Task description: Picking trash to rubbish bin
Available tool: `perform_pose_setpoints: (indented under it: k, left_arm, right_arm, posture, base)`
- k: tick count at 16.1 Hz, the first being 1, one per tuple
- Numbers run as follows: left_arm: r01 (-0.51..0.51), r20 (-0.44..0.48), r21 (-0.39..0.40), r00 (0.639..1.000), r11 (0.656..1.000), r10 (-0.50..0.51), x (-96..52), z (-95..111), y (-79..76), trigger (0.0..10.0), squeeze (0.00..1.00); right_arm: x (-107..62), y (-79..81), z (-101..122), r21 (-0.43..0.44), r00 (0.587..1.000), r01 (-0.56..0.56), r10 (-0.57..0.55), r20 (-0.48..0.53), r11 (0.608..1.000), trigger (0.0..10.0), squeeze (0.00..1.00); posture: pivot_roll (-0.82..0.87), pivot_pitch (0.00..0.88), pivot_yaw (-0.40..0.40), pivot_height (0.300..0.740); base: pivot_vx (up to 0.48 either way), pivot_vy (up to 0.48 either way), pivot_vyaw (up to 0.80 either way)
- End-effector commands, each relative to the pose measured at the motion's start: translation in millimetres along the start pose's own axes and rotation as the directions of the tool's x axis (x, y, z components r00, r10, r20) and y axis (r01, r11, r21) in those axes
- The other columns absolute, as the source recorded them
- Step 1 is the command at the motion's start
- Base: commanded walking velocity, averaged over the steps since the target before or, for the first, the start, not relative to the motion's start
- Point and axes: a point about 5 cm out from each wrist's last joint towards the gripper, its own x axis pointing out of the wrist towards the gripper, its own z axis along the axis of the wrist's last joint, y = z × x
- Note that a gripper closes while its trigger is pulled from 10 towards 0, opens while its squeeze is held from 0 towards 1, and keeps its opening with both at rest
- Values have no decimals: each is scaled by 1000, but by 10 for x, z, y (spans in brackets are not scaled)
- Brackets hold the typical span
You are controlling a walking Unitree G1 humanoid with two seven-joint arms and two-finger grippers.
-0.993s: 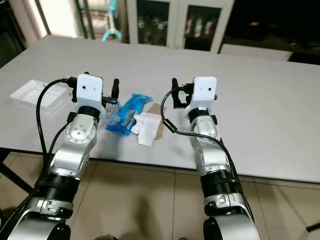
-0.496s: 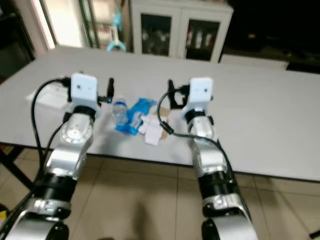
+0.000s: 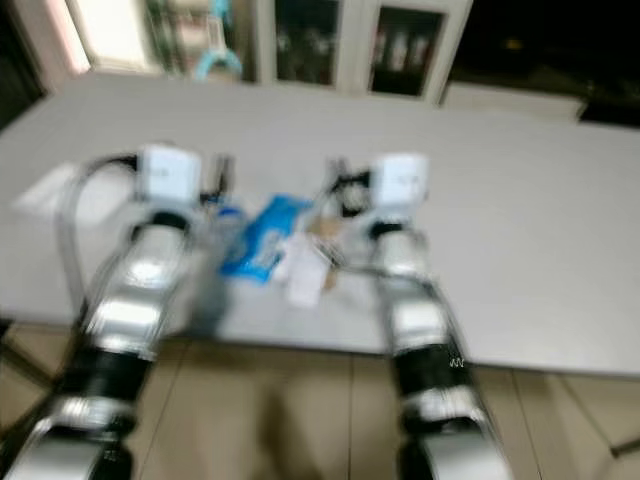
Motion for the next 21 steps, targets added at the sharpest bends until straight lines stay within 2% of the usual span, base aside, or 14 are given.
perform_pose_setpoints:
  k: [1,13,15,16,18,20,21]
  left_arm:
    - [38,28,-16,999,999,-38,7,83,-137,10000,0]
    - [48,37,-13,998,999,-47,28,111,-152,10000,0]
    - [42,44,-31,998,999,-41,23,115,-152,10000,0]
    - [38,31,-3,999,999,-38,24,120,-148,10000,0]
    - [32,-10,-64,999,997,-33,18,219,-156,10000,0]
    - [33,-145,-234,987,972,-69,-27,190,-240,10000,0]
    - [29,-187,-270,979,963,-82,-43,173,-266,10000,0]
  right_arm:
    - [-7,-156,35,-14,999,43,-43,9,999,10000,0]
    - [2,-138,36,-10,999,41,-41,12,999,10000,0]
    - [-1,-141,28,-10,999,42,-42,10,999,10000,0]
    - [0,-144,28,-10,999,43,-43,11,999,10000,0]
    - [5,-143,36,-10,999,41,-41,12,999,10000,0]
    - [-5,-122,16,-9,999,37,-37,7,999,10000,0]
    - [-12,-103,1,-8,1000,30,-30,1,1000,10000,0]
  posture:
    - [29,0,-51,740]
    - [25,0,-38,740]
    - [26,0,-36,740]
    - [27,0,-34,740]
    - [29,0,-30,740]
    - [32,4,-32,740]
    - [35,6,-34,740]
  base:
    - [337,0,0]
    - [346,0,0]
    - [0,0,0]
    - [0,0,0]
    - [0,0,0]
    - [0,0,0]
    - [0,0,0]
